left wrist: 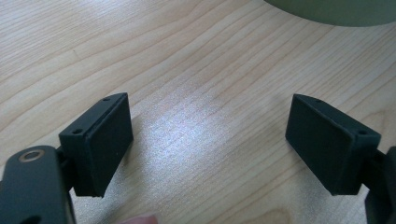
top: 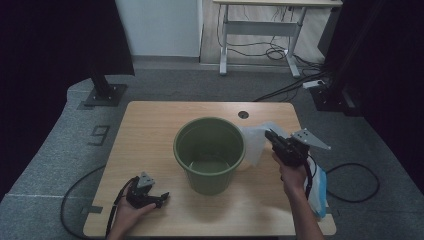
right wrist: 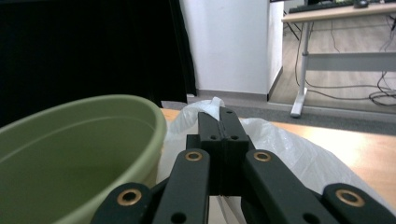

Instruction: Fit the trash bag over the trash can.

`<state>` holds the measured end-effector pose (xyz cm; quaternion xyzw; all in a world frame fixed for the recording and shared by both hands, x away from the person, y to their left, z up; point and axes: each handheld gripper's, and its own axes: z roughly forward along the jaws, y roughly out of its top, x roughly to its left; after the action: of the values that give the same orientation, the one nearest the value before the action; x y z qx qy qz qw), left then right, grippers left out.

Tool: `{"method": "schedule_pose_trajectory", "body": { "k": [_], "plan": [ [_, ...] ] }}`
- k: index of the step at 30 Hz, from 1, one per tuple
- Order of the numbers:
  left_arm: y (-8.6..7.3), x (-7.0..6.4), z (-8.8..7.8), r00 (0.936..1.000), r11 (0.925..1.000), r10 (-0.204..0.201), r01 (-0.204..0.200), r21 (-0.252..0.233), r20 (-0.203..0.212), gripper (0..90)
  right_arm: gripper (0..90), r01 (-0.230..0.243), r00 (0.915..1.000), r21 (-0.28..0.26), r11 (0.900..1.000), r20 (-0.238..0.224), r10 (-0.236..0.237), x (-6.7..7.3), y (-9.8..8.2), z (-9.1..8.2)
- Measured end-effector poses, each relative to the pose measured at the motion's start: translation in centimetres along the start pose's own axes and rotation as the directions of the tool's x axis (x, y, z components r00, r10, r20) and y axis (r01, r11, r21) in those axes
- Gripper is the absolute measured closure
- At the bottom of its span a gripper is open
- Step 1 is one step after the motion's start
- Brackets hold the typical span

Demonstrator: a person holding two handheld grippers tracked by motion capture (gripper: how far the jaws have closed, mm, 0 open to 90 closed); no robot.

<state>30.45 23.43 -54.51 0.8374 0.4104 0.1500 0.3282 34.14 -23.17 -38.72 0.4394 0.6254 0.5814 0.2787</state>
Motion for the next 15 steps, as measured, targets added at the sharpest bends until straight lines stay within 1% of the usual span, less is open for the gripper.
{"method": "schedule_pose_trajectory", "body": {
  "k": [8,12,15],
  "plan": [
    [0.0,0.0,0.0,1.0000,1.0000,-0.001,0.001,0.000,-0.001,14.6,88.8,0.030,0.9995,-0.045,0.999,-0.010,-0.030,0.7,2.4,-1.5],
    [0.0,0.0,0.0,1.0000,1.0000,-0.002,0.002,0.000,-0.002,14.7,88.9,0.037,0.9993,-0.092,0.995,-0.007,-0.038,1.1,3.7,-2.3],
    [0.0,0.0,0.0,1.0000,1.0000,-0.003,0.003,0.000,-0.003,14.7,88.9,0.036,0.9993,-0.135,0.990,-0.007,-0.037,1.5,4.6,-3.0]
  ]
}}
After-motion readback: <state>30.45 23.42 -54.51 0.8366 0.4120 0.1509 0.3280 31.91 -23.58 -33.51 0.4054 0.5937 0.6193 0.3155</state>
